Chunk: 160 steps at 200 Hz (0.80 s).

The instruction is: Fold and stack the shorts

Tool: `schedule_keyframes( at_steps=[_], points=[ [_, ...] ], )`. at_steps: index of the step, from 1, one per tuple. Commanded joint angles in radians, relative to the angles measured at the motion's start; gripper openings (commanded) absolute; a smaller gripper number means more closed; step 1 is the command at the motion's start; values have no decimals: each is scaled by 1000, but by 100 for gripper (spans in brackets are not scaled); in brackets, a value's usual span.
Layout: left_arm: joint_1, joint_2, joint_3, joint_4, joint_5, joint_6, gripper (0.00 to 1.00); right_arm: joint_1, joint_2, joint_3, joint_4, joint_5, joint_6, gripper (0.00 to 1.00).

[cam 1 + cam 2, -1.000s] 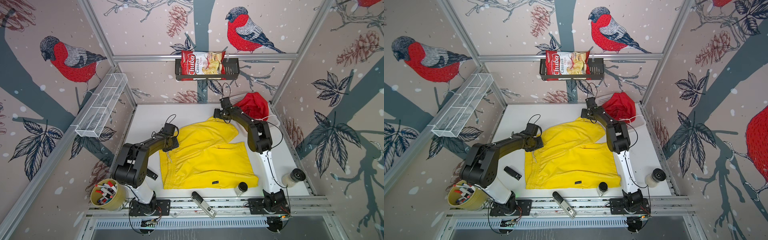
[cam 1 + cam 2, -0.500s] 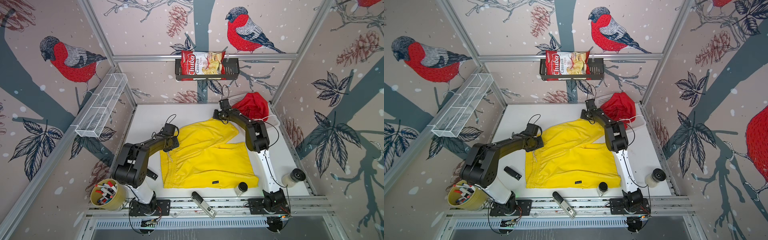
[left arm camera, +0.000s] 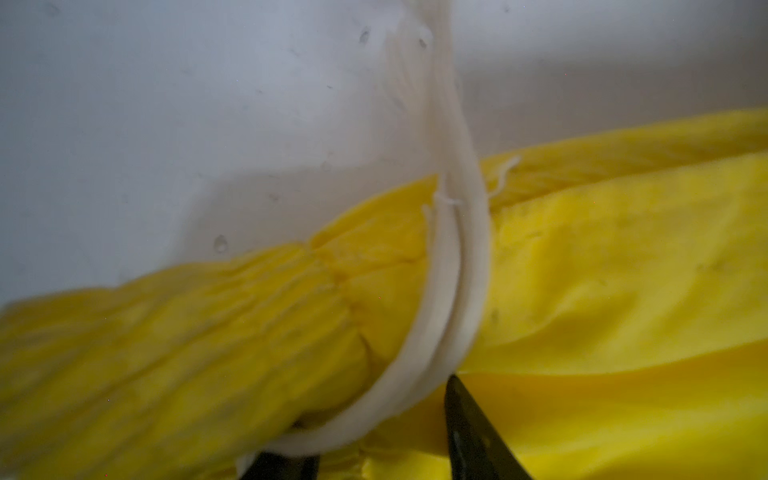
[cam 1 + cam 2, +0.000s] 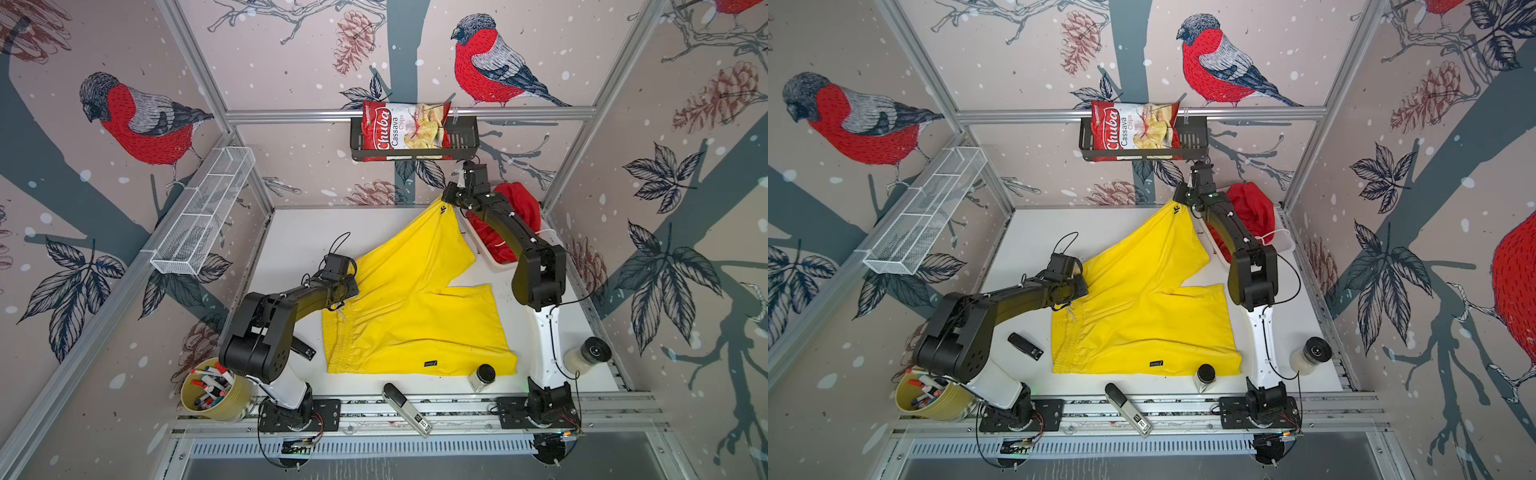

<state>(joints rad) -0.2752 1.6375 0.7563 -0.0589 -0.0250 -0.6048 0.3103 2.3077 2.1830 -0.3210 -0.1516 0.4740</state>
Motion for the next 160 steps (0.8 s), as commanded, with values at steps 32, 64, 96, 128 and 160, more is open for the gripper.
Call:
schedule_keyframes(
  at_steps=[32,64,96,128,160],
  points=[
    [4,14,-57,-245,-25,-26,48,-6,40,45,57,88,15,0],
    [3,5,34,-282,-26,-40,53,17,81,58,44,106,-3,16],
    [3,-69,190,-355,-35,-34,58,34,73,61,24,121,-29,50],
    [5,-148,301,-438,-157,-34,62,58,-9,4,9,156,-77,58],
    [11,-154,267,-440,-192,-51,59,137,-154,-208,20,230,-140,59]
  ],
)
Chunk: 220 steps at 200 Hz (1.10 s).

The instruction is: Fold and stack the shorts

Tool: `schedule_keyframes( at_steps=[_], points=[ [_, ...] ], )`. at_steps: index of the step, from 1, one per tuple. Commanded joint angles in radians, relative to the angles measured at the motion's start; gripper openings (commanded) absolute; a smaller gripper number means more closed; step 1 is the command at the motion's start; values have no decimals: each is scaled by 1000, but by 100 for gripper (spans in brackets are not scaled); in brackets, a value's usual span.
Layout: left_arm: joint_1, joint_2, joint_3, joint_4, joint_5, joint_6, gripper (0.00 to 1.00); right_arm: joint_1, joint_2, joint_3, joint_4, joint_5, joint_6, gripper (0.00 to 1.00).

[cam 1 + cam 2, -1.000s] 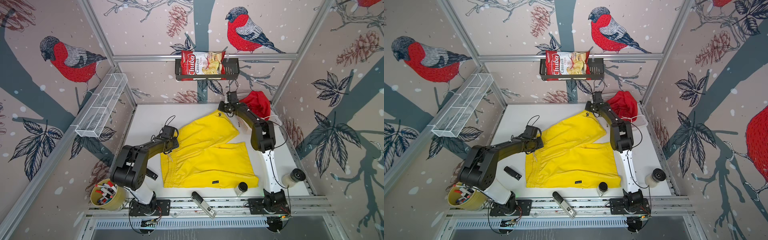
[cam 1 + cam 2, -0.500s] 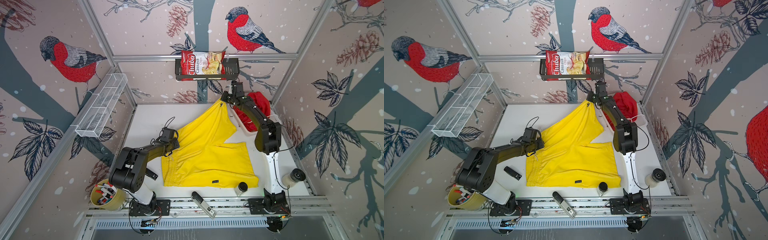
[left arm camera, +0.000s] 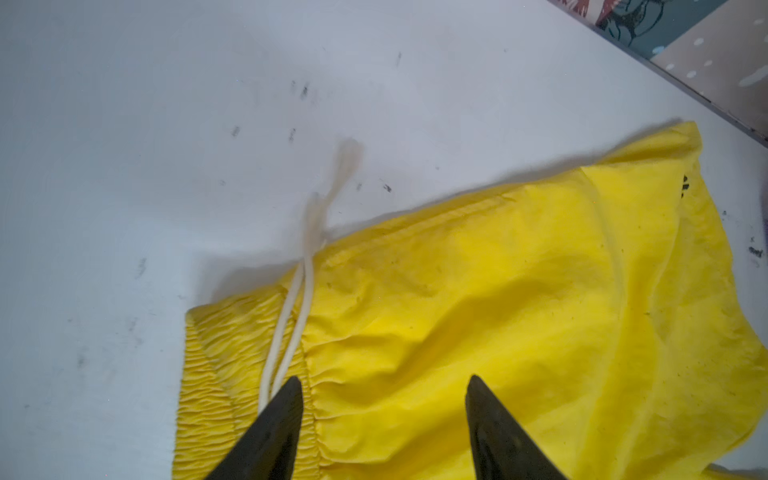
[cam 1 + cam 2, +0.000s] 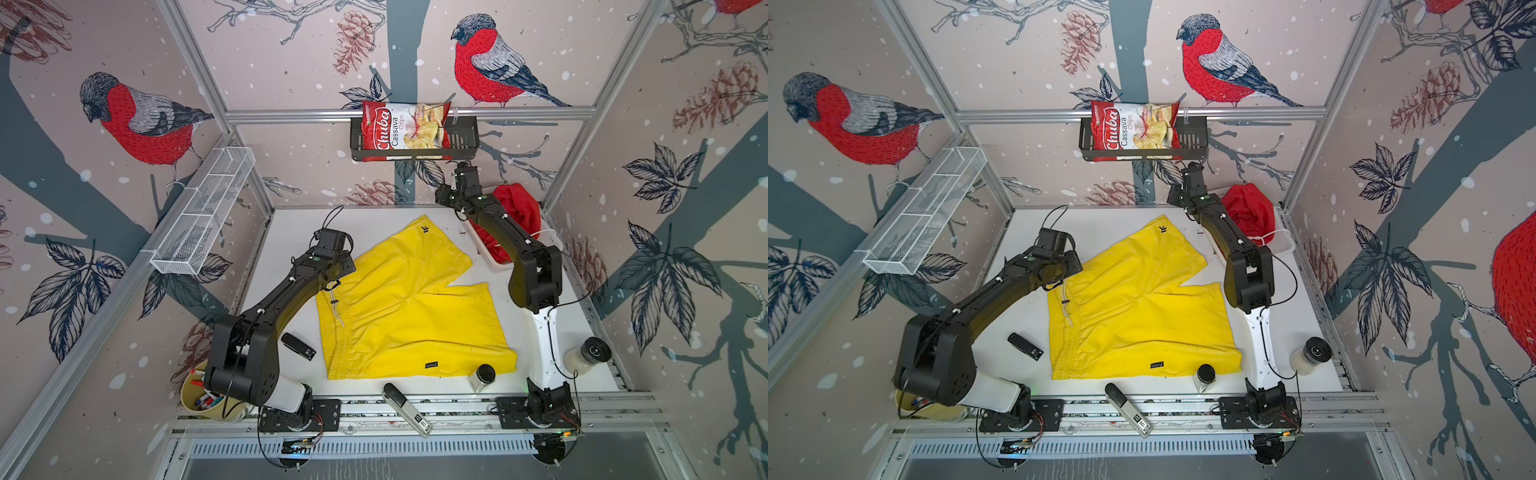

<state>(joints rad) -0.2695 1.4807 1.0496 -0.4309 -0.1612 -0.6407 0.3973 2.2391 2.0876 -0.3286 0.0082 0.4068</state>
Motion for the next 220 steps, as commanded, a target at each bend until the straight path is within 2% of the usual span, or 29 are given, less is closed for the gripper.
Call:
schedule_keyframes(
  at_steps=[1,31,60,92,127,164,204,220],
  points=[
    [6,4,-29,-68,-53,-15,59,54,-91,-124,28,74,-74,58],
    [6,49,-103,-51,-24,-40,56,149,-196,-383,78,130,-106,57],
    [5,39,-168,-25,-20,-47,57,200,-281,-588,105,150,-100,54],
    [16,94,-190,16,-56,-42,56,222,-343,-738,124,181,-109,55],
    [45,184,-133,65,-74,-69,53,196,-302,-769,139,176,-80,54],
    [120,315,-18,92,-82,-76,53,161,-270,-712,140,153,-63,54],
    [212,482,121,79,-95,-75,52,150,-327,-706,123,181,-80,55],
    [235,508,178,54,-73,-67,51,160,-383,-734,88,203,-90,55]
  ],
)
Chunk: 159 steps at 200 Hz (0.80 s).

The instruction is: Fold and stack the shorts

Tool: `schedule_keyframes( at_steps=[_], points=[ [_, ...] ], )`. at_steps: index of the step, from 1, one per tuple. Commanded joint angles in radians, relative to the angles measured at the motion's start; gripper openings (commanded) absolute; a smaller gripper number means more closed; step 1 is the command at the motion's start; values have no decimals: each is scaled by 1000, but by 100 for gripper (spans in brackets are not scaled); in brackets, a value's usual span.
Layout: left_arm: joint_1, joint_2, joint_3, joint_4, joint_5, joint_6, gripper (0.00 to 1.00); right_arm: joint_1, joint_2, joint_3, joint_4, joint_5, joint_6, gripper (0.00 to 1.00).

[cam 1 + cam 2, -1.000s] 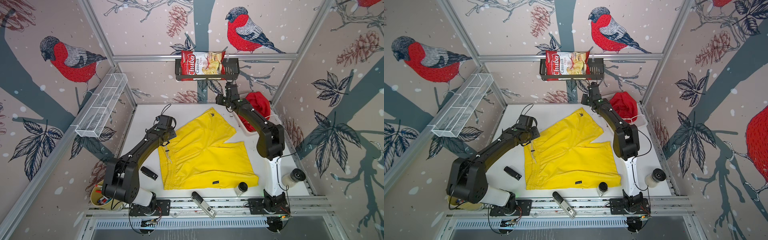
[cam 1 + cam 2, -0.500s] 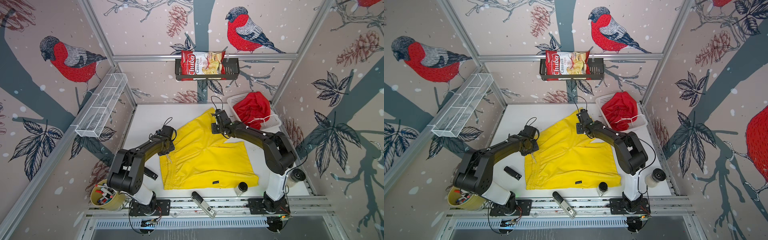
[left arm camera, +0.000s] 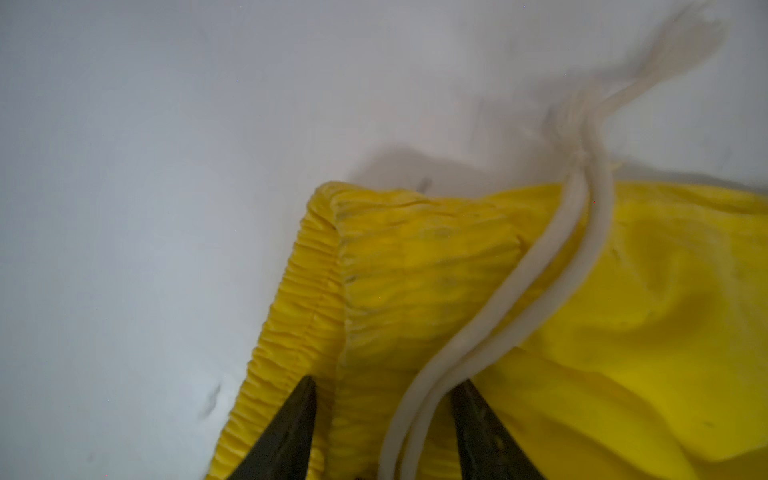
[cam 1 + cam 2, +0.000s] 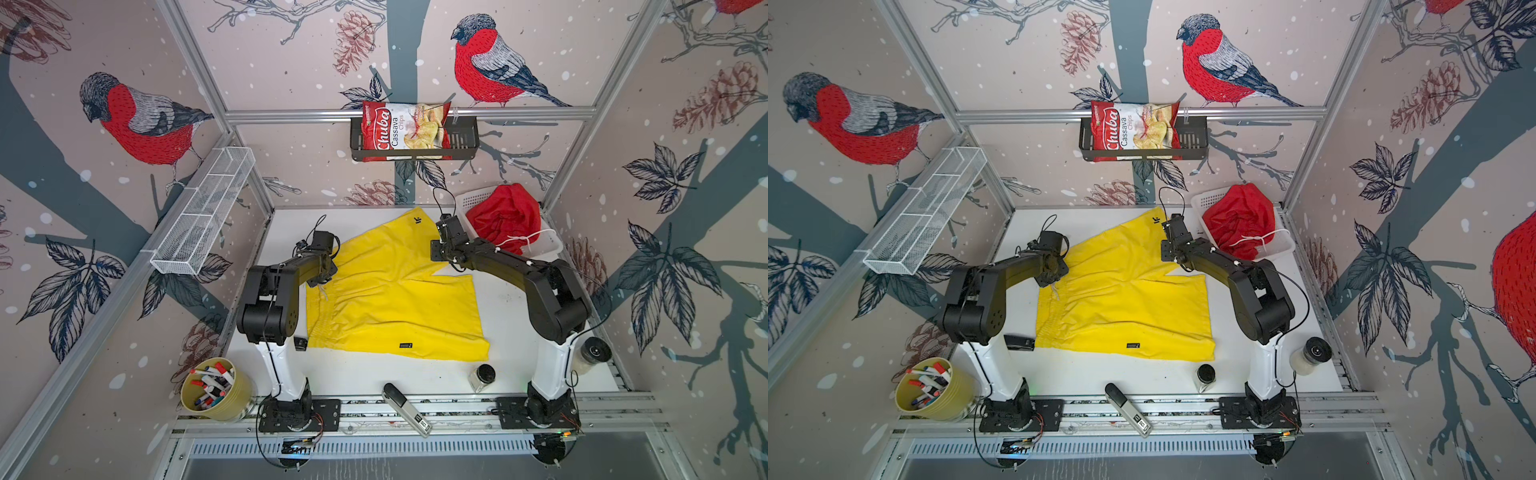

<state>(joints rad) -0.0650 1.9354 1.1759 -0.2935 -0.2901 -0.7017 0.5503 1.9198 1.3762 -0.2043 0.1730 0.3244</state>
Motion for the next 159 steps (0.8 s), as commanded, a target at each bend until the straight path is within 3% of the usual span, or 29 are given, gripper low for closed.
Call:
schedule_keyframes(
  at_steps=[1,33,77,118,159],
  points=[
    [32,53,54,-85,57,-5,51,8,-68,-25,-39,40,-8,55],
    [33,-54,90,-108,98,15,53,39,-251,-179,-150,88,17,59],
    [22,-318,25,-198,133,9,61,37,-529,-463,-287,-11,127,63],
    [-50,-638,-193,-262,117,52,55,40,-716,-670,-289,-158,222,64],
    [-61,-897,-447,-339,111,6,52,46,-755,-780,-252,-243,244,64]
  ],
)
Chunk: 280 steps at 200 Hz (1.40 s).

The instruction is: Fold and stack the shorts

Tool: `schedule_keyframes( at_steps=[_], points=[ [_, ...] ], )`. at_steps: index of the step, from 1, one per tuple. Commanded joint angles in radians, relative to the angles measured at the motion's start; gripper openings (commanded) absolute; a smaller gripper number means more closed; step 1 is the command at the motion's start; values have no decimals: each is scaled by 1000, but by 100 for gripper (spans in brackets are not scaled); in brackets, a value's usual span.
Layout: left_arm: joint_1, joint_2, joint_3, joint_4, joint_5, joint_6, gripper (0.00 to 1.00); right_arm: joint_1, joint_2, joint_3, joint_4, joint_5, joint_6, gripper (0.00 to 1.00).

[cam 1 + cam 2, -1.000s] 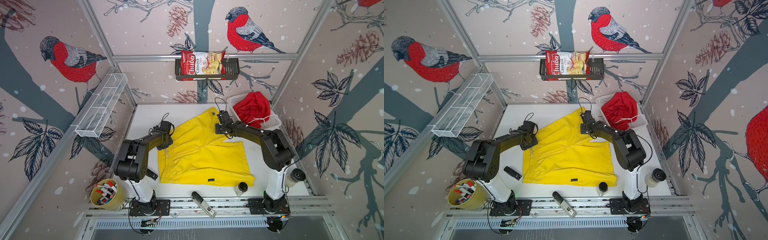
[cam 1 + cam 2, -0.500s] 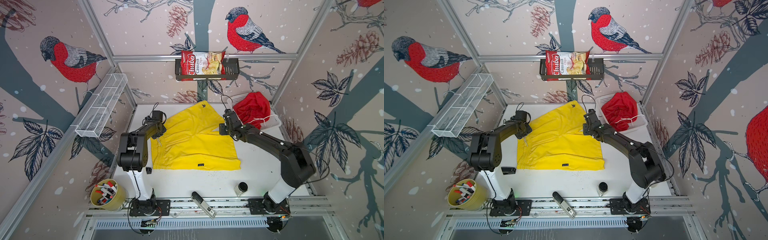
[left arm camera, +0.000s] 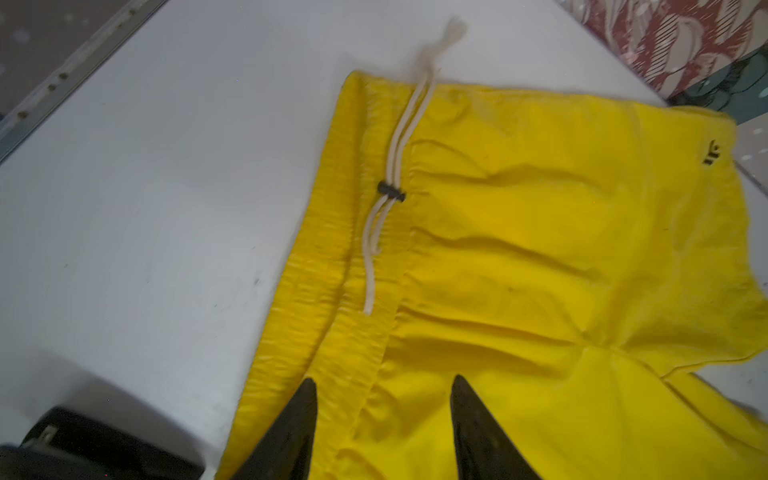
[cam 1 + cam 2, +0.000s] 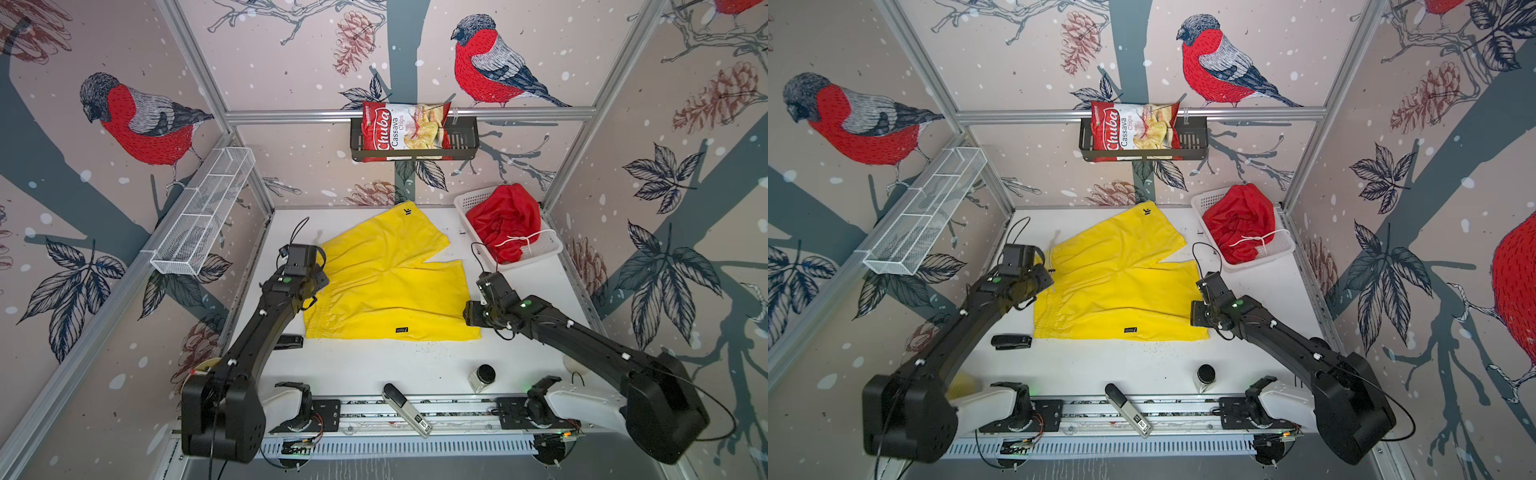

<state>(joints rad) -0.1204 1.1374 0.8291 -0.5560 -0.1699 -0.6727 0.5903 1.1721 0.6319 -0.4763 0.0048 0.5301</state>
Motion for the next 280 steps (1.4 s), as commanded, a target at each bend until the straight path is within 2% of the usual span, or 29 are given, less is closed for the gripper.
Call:
schedule_keyframes(
  at_steps=[1,20,43,89,124,136,156,176,187,193,209,219,225,247,262,280],
  points=[
    [-8,-103,-106,-77,-11,-31,52,5,-8,-37,20,-76,39,64],
    [-35,-182,-173,-34,58,-57,52,8,-12,-56,20,-83,36,64],
    [-48,-190,-197,-59,60,-87,50,15,-25,-69,24,-90,37,66],
    [-105,-15,-200,-90,13,-128,49,28,23,-99,66,-101,49,66],
    [-127,74,-240,-61,4,-153,47,28,31,-100,89,-62,45,65],
    [-128,82,-262,-43,8,-161,48,28,37,-99,100,-60,41,57],
    [-129,82,-293,-20,21,-171,53,26,61,-95,115,-71,34,26],
    [-128,82,-310,-4,29,-176,57,26,77,-90,123,-74,26,8],
    [-130,87,-321,9,31,-176,56,26,111,-85,127,-75,24,3],
    [-129,91,-327,18,31,-173,53,26,113,-82,129,-75,23,2],
    [-129,102,-341,45,36,-163,34,25,111,-73,128,-74,19,1],
    [-128,109,-341,49,35,-162,29,20,104,-61,119,-70,13,1],
    [-130,112,-336,44,35,-162,31,17,98,-51,110,-66,7,1],
    [-130,89,-302,-11,18,-165,51,-10,58,-21,76,-51,-11,1],
    [-149,32,-276,-67,-14,-188,58,-38,37,-15,70,-60,-18,1],
    [-188,-47,-245,-127,-32,-232,61,-68,29,-18,77,-94,-23,1]
  ],
)
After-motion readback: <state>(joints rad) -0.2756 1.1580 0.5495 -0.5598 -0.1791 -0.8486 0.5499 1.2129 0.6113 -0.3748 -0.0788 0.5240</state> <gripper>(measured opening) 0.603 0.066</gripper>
